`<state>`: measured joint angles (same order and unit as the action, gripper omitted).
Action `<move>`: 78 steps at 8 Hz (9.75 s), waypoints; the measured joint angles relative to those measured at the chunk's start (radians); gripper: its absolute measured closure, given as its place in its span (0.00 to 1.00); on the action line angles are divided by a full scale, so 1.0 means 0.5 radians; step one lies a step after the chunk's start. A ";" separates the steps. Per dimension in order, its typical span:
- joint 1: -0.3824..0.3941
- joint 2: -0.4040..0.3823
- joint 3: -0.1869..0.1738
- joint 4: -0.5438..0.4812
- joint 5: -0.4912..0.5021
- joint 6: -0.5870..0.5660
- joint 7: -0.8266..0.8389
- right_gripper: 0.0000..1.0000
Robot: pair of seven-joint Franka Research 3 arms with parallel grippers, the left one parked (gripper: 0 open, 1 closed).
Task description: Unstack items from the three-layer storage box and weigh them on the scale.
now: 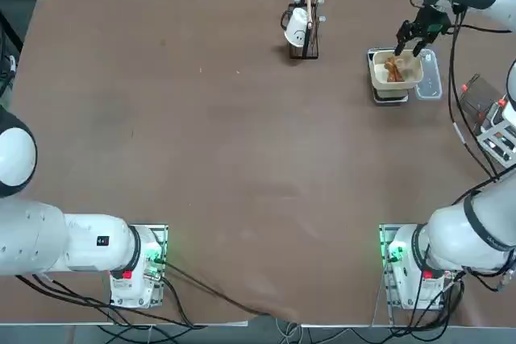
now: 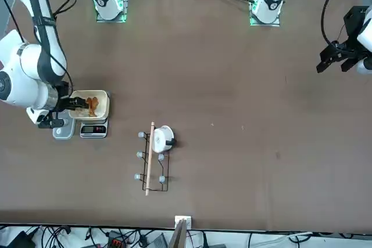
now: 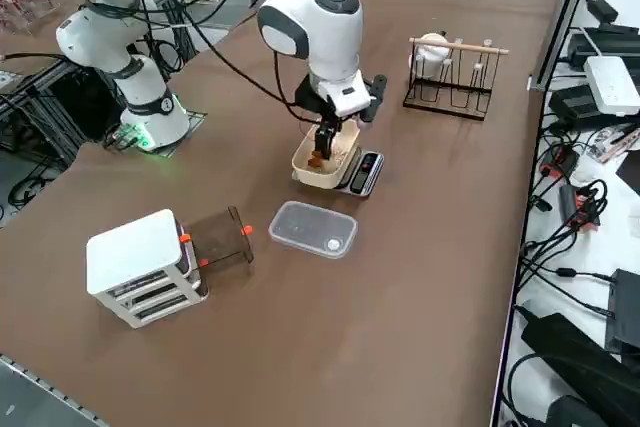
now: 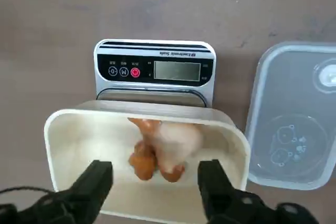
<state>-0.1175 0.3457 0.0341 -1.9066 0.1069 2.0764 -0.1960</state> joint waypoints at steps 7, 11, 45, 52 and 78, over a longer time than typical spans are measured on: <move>-0.027 -0.118 -0.065 0.173 -0.183 -0.467 -0.203 0.00; -0.169 -0.097 -0.079 0.177 -0.355 -0.482 -0.864 0.22; -0.754 0.078 -0.085 -0.304 -1.242 -0.043 -1.334 0.98; -0.722 0.045 0.030 -0.172 -0.987 -0.080 -1.330 0.81; -0.882 0.271 -0.002 -0.272 -1.451 0.289 -1.330 0.86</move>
<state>-0.5587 0.4811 0.0331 -2.0426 -0.6185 2.2211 -0.8608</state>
